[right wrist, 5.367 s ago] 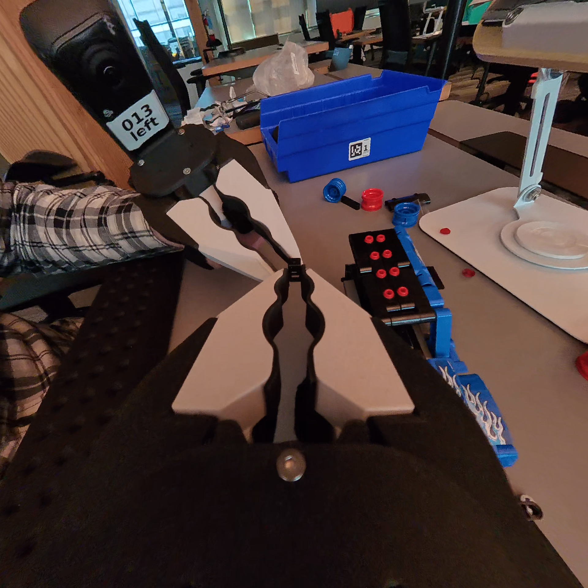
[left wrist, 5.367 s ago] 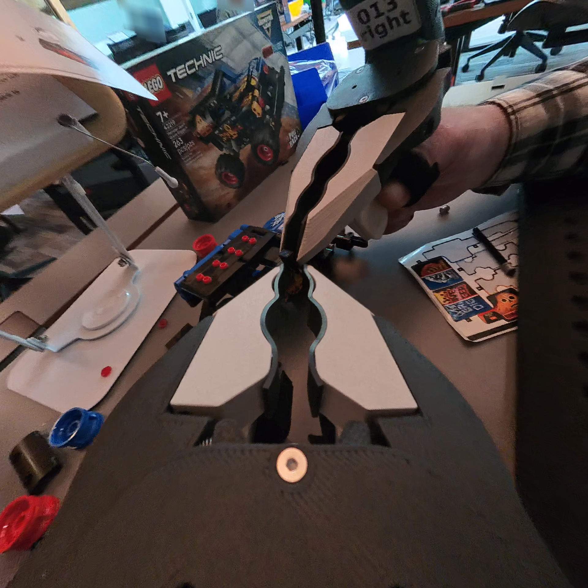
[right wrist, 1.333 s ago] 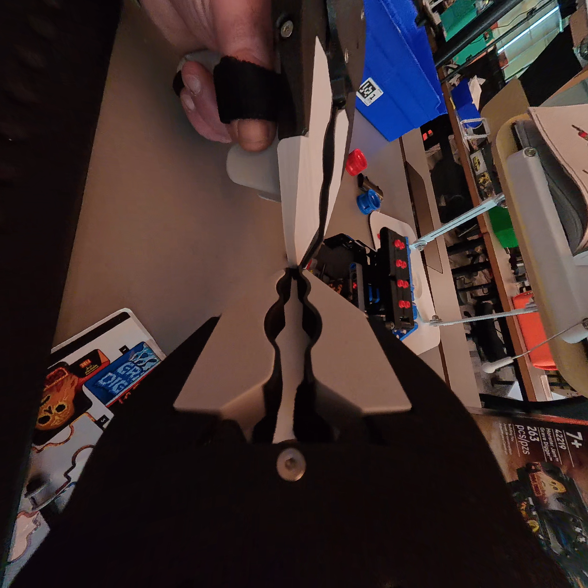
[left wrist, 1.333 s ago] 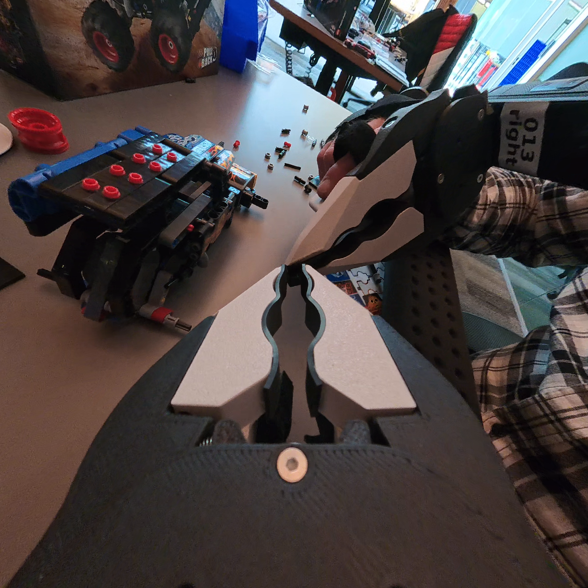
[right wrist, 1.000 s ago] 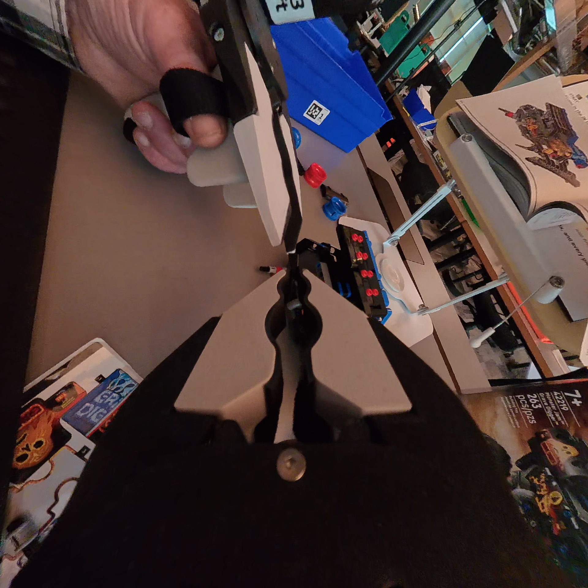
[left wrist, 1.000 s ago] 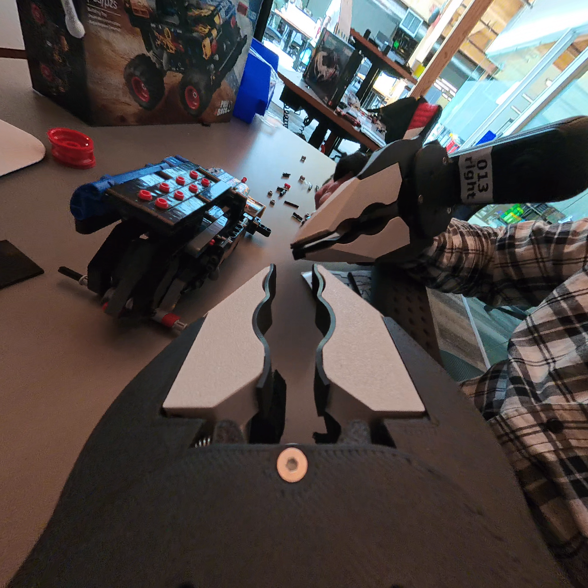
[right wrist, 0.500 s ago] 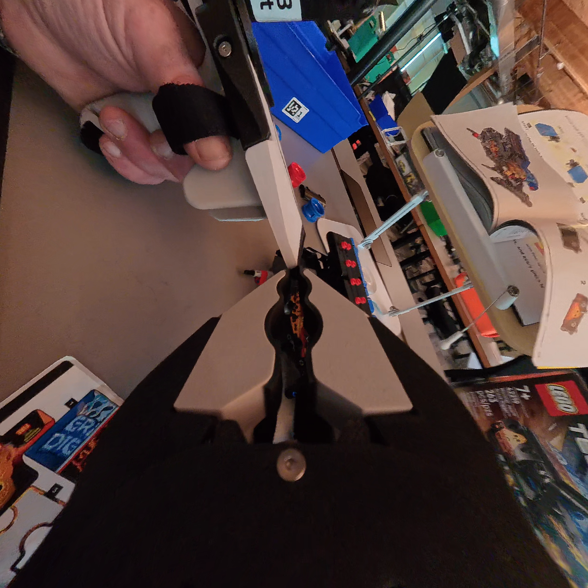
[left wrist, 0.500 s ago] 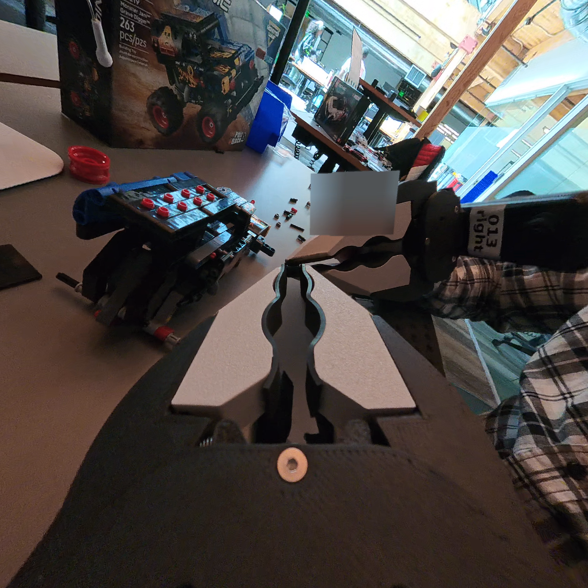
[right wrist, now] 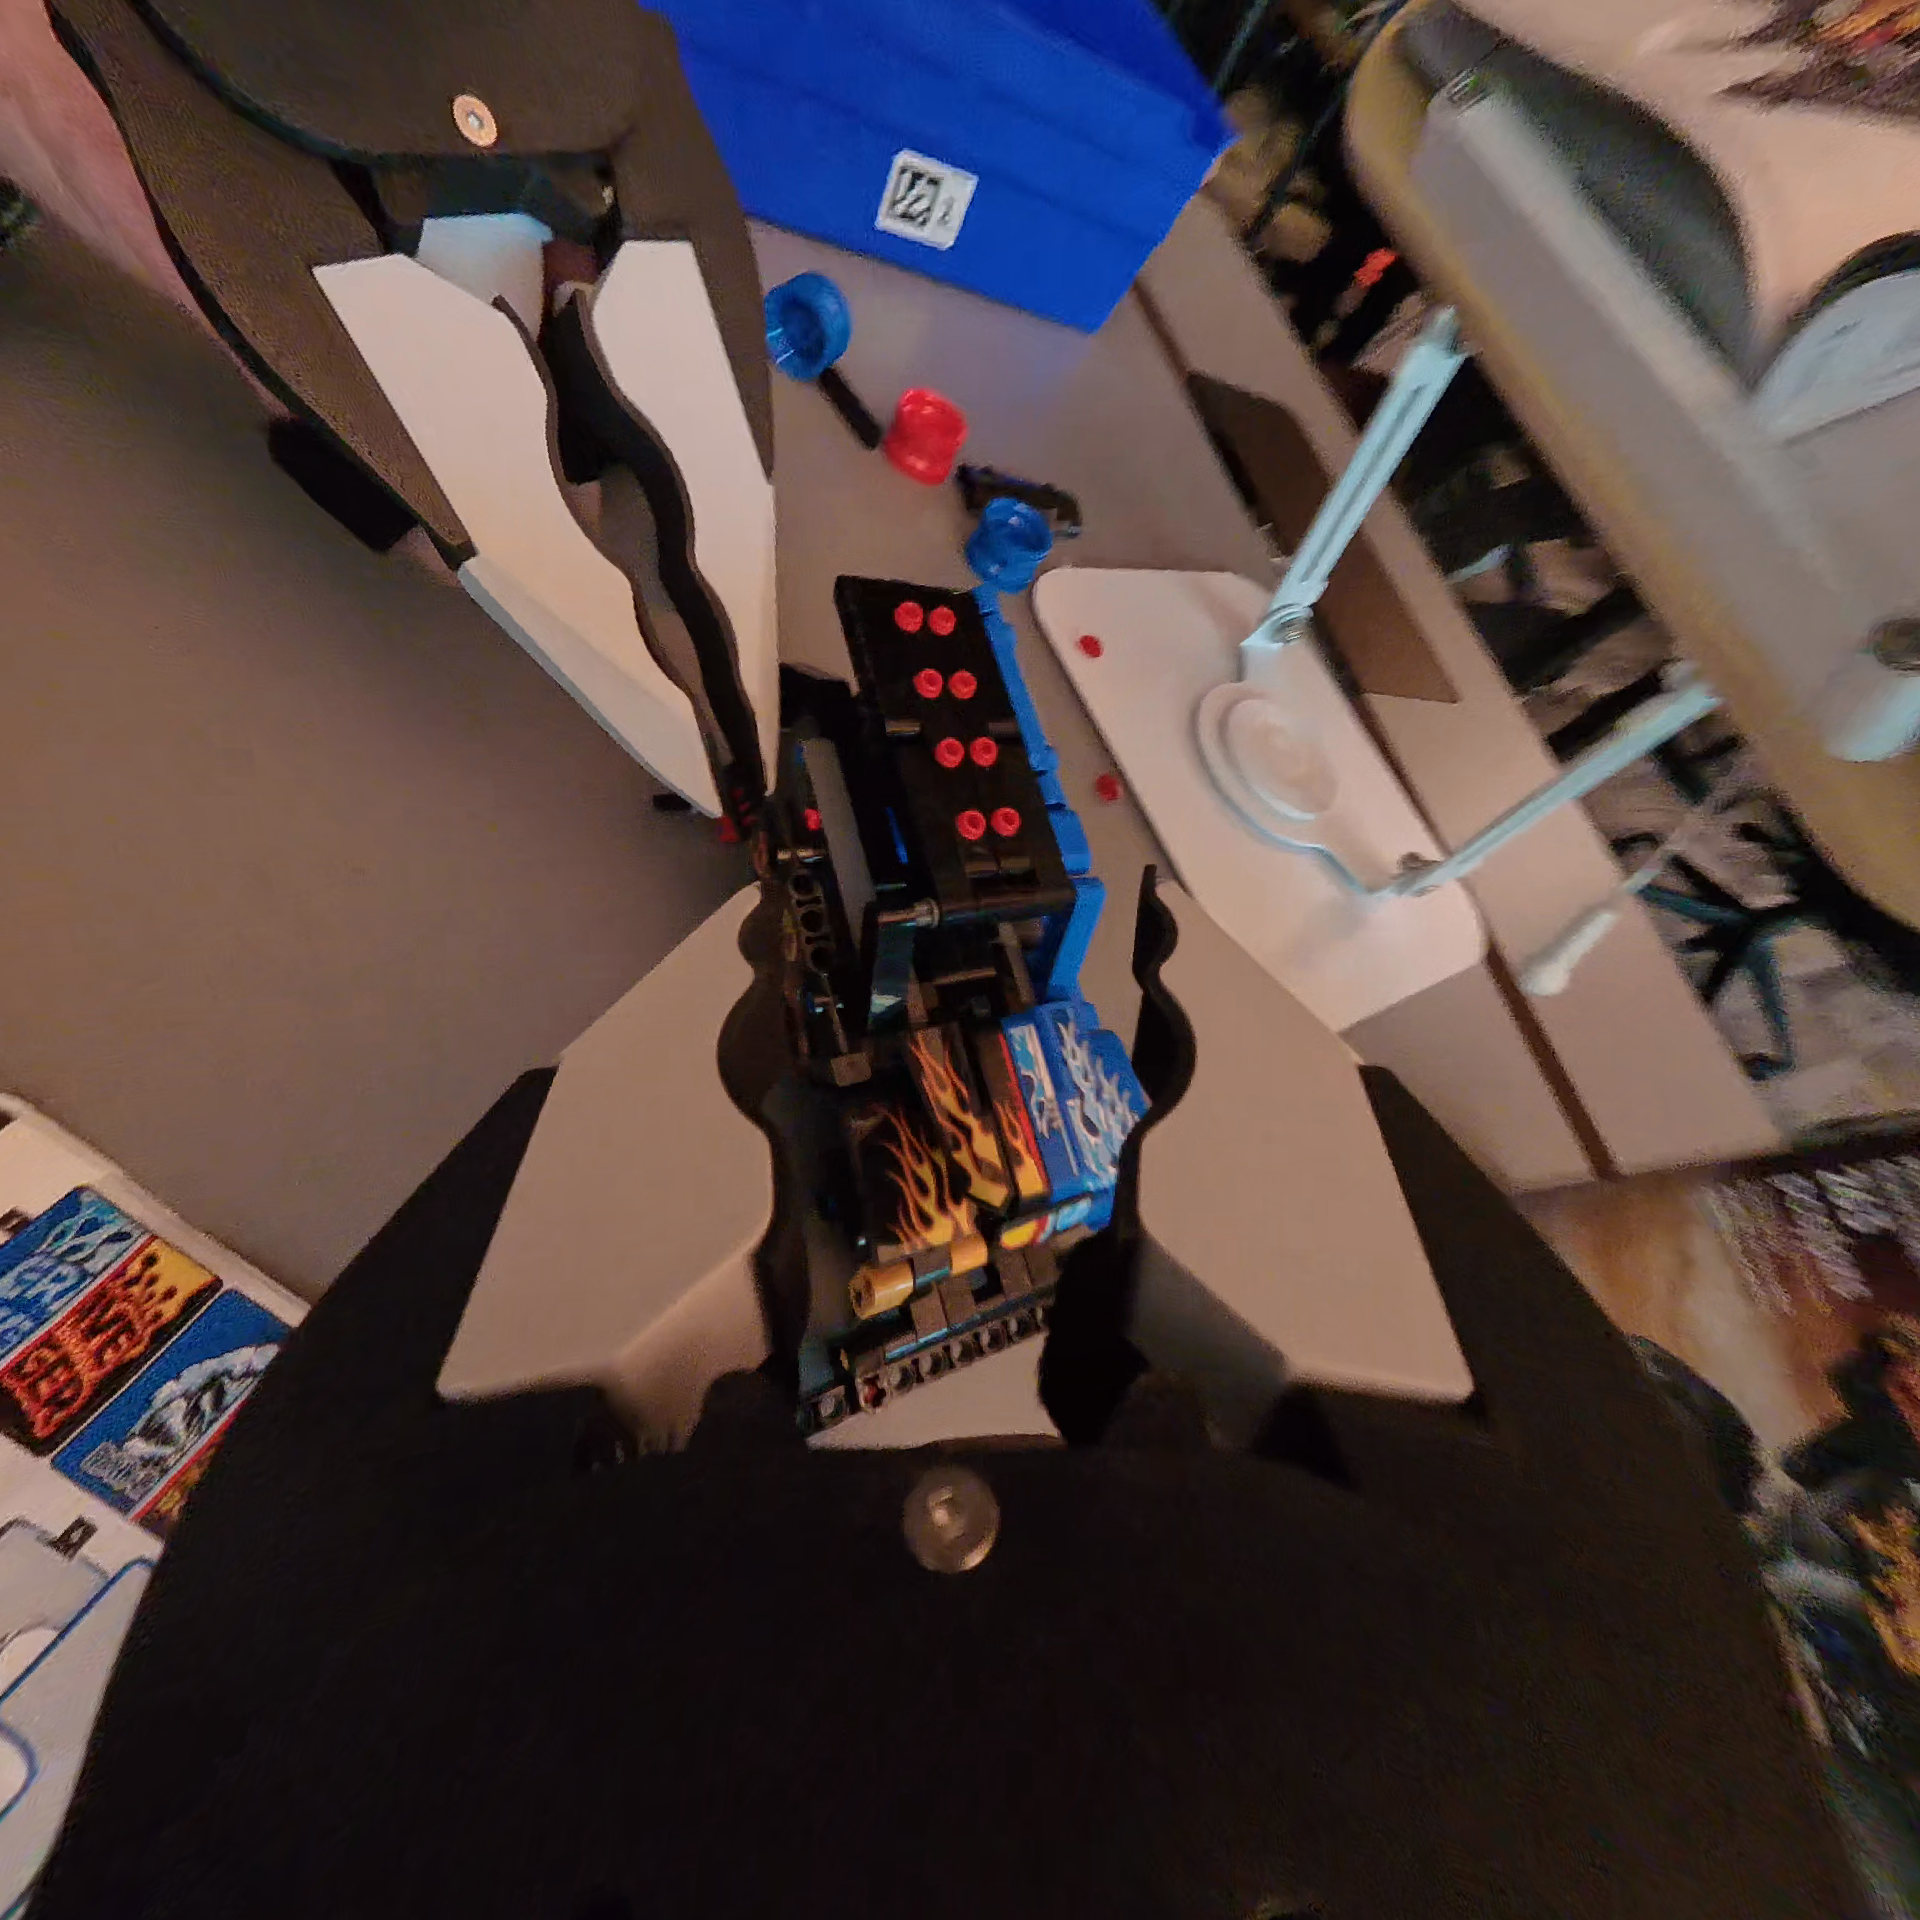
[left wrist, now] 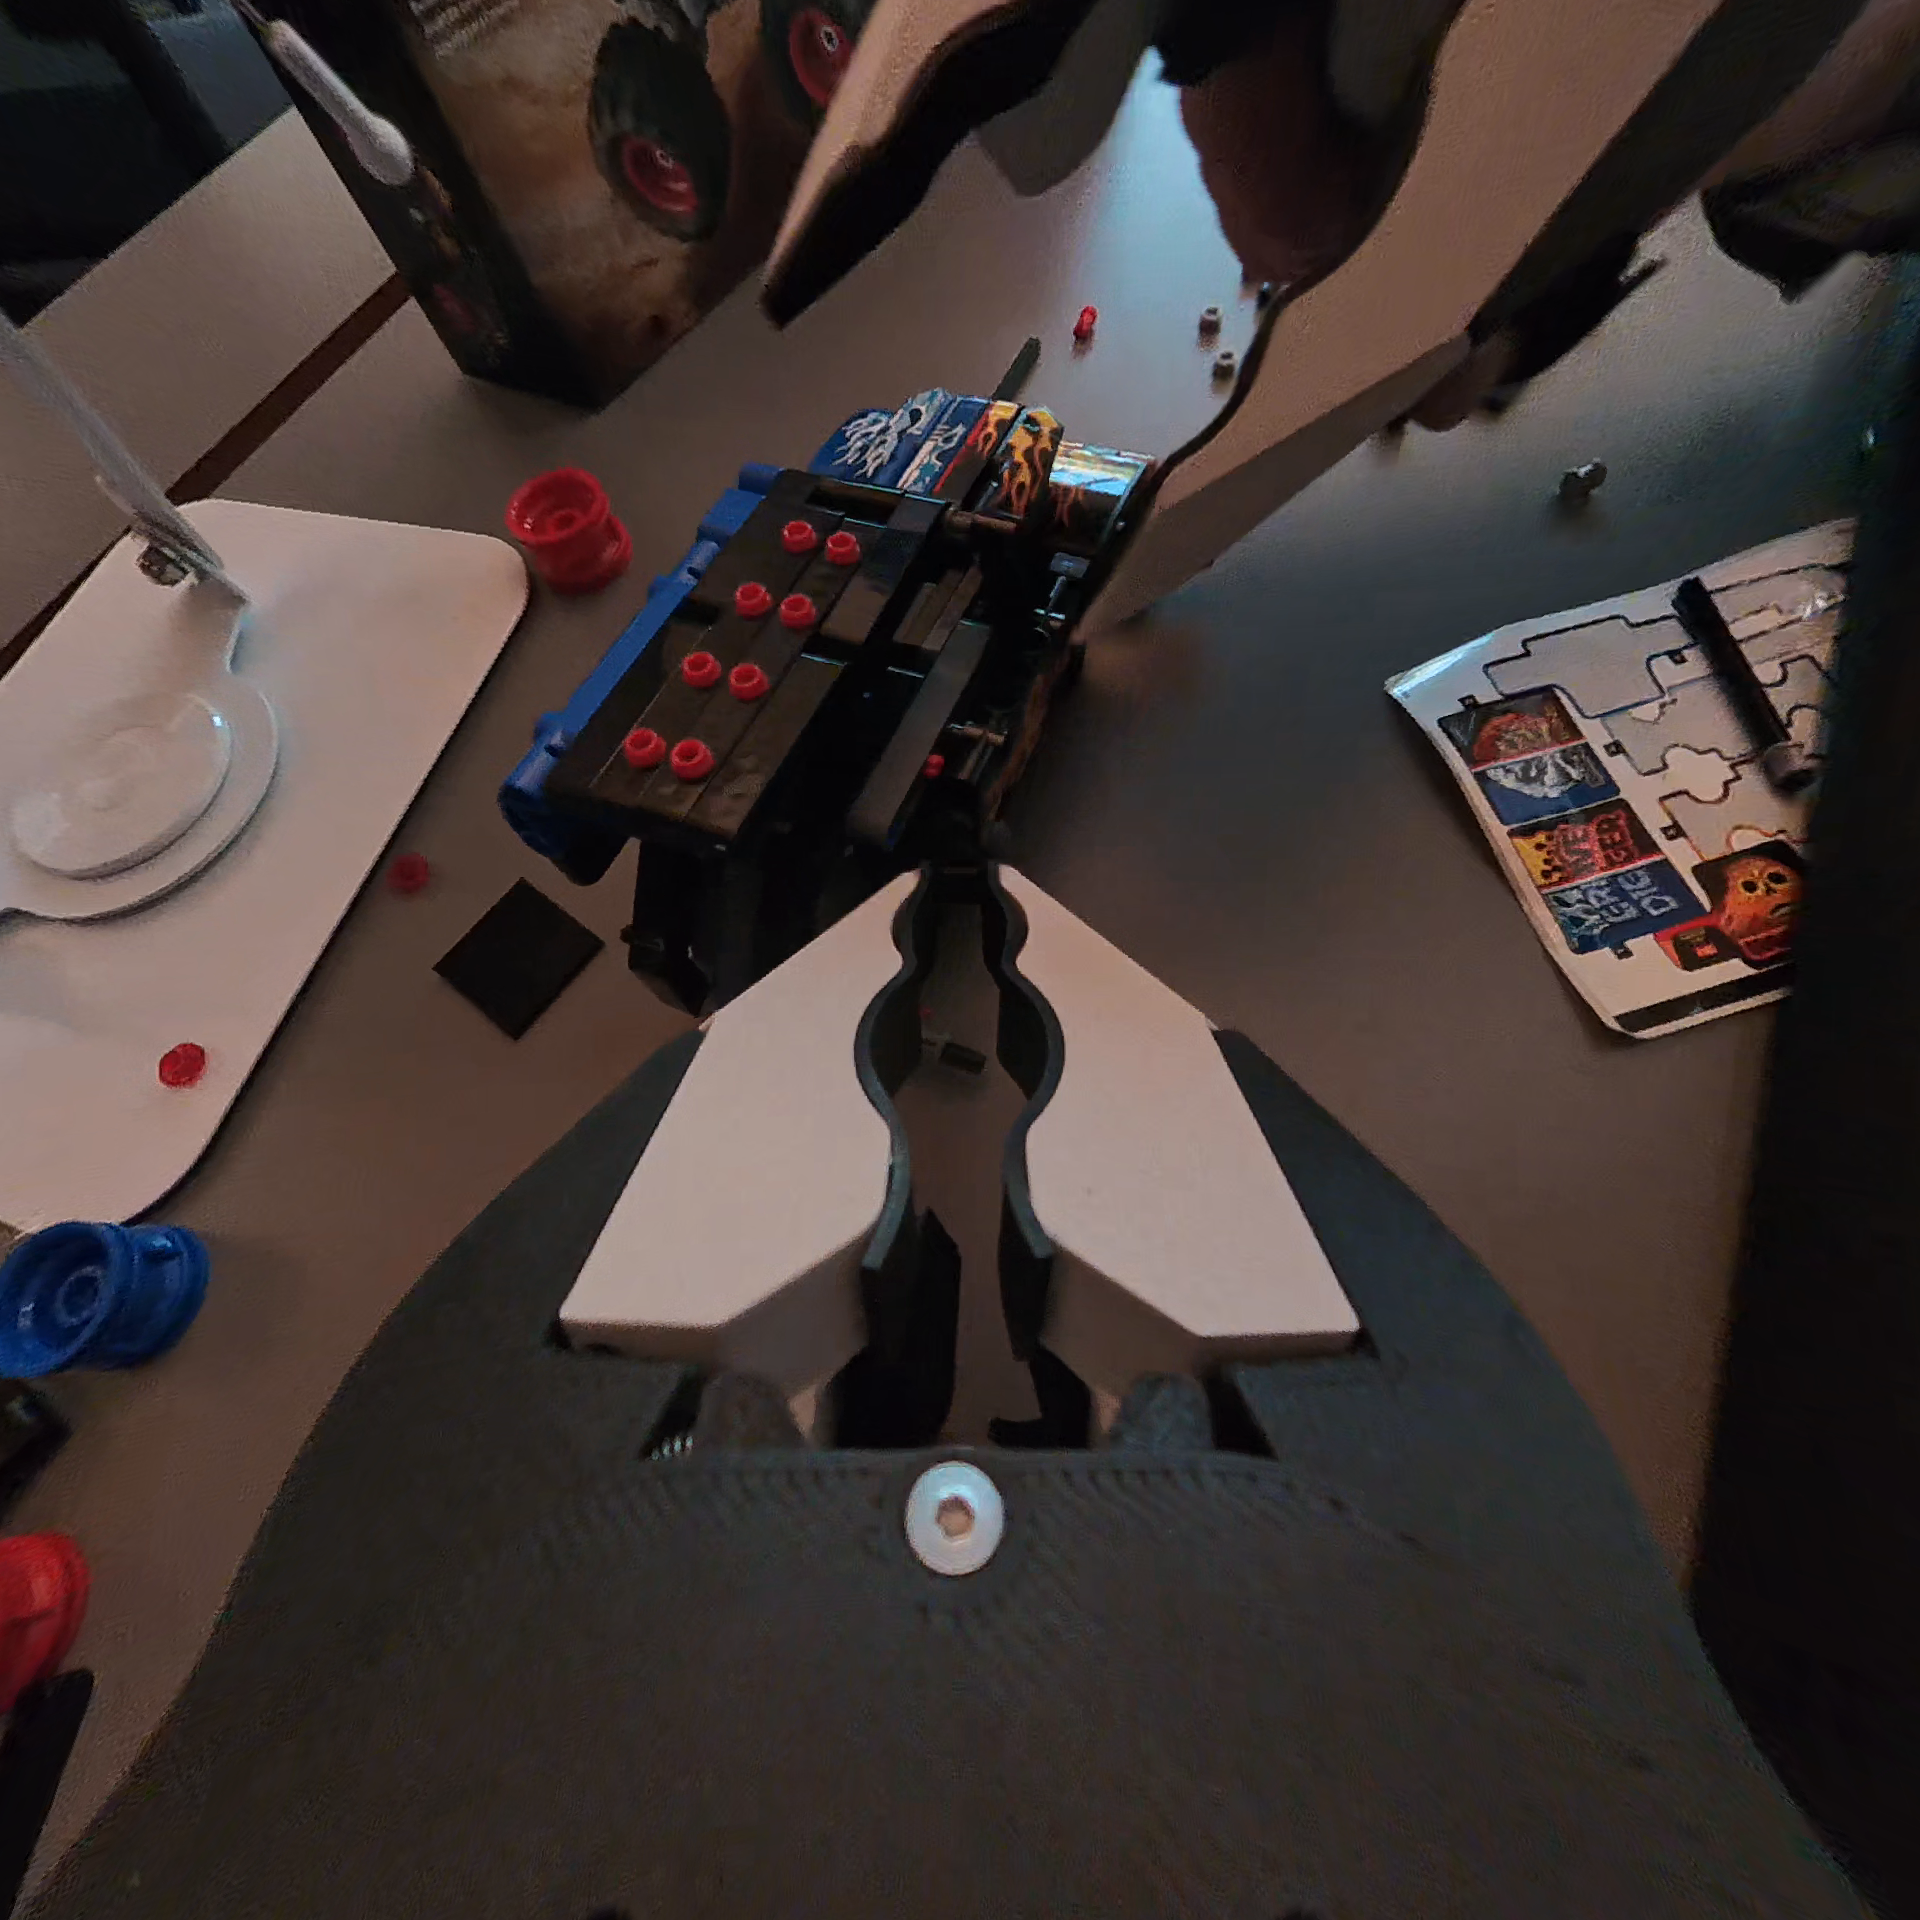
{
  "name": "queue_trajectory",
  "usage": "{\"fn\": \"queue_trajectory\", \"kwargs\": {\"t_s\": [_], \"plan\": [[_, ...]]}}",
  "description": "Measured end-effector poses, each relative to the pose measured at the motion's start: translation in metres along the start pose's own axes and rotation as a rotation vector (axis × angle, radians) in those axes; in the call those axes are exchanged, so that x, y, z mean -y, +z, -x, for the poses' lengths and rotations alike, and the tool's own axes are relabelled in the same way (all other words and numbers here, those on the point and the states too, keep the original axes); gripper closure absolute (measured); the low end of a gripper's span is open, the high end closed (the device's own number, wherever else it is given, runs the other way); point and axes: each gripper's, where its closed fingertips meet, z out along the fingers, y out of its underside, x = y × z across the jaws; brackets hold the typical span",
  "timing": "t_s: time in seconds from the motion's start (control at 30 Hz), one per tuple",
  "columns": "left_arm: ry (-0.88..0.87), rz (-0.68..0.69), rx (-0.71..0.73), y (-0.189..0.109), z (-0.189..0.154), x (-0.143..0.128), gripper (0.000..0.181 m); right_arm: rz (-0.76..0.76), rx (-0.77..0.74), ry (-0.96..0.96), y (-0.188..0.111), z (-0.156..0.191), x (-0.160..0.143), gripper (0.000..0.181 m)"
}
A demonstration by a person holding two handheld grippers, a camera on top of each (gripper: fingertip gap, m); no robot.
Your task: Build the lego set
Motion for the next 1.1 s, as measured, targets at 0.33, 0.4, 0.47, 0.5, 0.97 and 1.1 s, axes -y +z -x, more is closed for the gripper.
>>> {"fn": "queue_trajectory", "kwargs": {"t_s": [0.33, 0.4, 0.47, 0.5, 0.97, 1.1], "plan": [[0.036, 0.011, -0.001, 0.008, -0.001, 0.004, 0.174, -0.011, 0.183, 0.071, 0.017, 0.004, -0.007, 0.113], [0.034, 0.003, 0.0, 0.009, -0.002, 0.006, 0.175, -0.02, 0.182, 0.083, 0.018, 0.004, -0.007, 0.112], [0.042, 0.001, 0.01, 0.009, -0.002, 0.006, 0.175, -0.033, 0.181, 0.095, 0.019, 0.004, -0.007, 0.113], [0.039, -0.004, 0.013, 0.009, -0.002, 0.007, 0.175, -0.037, 0.179, 0.096, 0.019, 0.003, -0.007, 0.113], [0.033, -0.039, -0.014, 0.008, -0.003, 0.008, 0.175, -0.058, 0.164, 0.087, 0.02, 0.004, -0.008, 0.113], [0.04, -0.036, -0.009, 0.008, -0.003, 0.007, 0.175, -0.059, 0.163, 0.084, 0.019, 0.004, -0.008, 0.114]]}}
